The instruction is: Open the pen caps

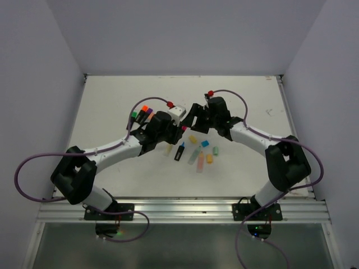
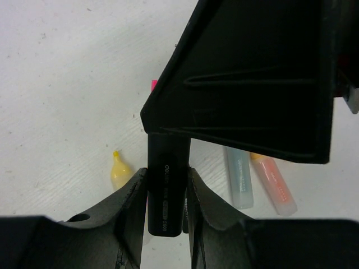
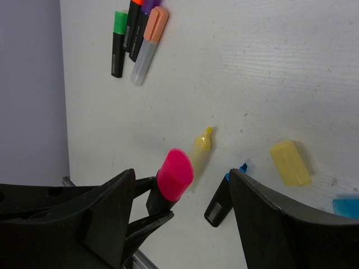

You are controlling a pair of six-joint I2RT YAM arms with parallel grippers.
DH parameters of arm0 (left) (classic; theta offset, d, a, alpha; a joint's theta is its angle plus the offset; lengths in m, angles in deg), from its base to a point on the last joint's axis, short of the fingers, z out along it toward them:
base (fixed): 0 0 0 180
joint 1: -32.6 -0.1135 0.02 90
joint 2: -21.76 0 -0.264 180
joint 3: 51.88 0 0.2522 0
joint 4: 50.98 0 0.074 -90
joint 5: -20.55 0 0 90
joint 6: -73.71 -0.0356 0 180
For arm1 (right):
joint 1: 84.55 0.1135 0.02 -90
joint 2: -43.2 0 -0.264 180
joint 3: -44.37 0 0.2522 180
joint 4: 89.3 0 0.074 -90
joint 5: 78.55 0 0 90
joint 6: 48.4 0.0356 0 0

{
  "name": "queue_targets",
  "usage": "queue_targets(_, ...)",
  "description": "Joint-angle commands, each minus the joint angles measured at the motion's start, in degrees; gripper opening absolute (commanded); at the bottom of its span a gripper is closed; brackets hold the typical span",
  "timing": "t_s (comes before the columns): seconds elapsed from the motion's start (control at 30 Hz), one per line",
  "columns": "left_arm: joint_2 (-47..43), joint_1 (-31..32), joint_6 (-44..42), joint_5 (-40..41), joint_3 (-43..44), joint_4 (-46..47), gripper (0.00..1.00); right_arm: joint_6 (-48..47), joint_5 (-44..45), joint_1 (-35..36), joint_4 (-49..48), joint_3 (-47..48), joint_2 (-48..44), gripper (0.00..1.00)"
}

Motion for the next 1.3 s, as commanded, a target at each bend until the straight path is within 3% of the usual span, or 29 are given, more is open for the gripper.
queue_targets(0.0, -2.2, 0.6, -1.1, 0.5, -0.1, 3.8, 0.0, 2.2, -3.0, 0.4, -4.9, 0.8, 0.4, 0.71)
queue_targets(0.4, -2.7, 0.7, -0.9, 0.8, -0.1, 4.3, 0.0, 2.9, -4.6, 0.5, -6.6, -0.5, 1.1, 0.34)
queue_targets(0.57, -3.8, 0.8, -0.6, 0.6, -0.2, 4.1, 0.0, 2.5, -5.1, 0.5, -7.8, -1.8, 0.9, 0.06)
queue_targets(0.67, -4.7, 0.8, 0.0, 0.6, -0.8, 4.0, 0.0, 2.1, -6.1, 0.5, -9.2, -2.8, 0.2, 0.0)
queue_targets(0.93, -9.1, 0.2, 0.8, -0.2, -2.8, 3.1, 0.63, -3.4, -7.4, 0.3, -9.1, -3.4, -4.3, 0.0)
queue_targets(1.0, -10.3, -1.0, 1.1, -3.4, -3.7, 3.4, 0.7, -5.6, -8.2, 0.2, -8.5, -3.3, -5.9, 0.0)
queue_targets(1.27, -15.6, -11.5, 5.6, -26.9, -7.3, 8.1, 0.69, -8.7, -16.6, -2.4, -14.6, -5.4, -9.8, 0.0)
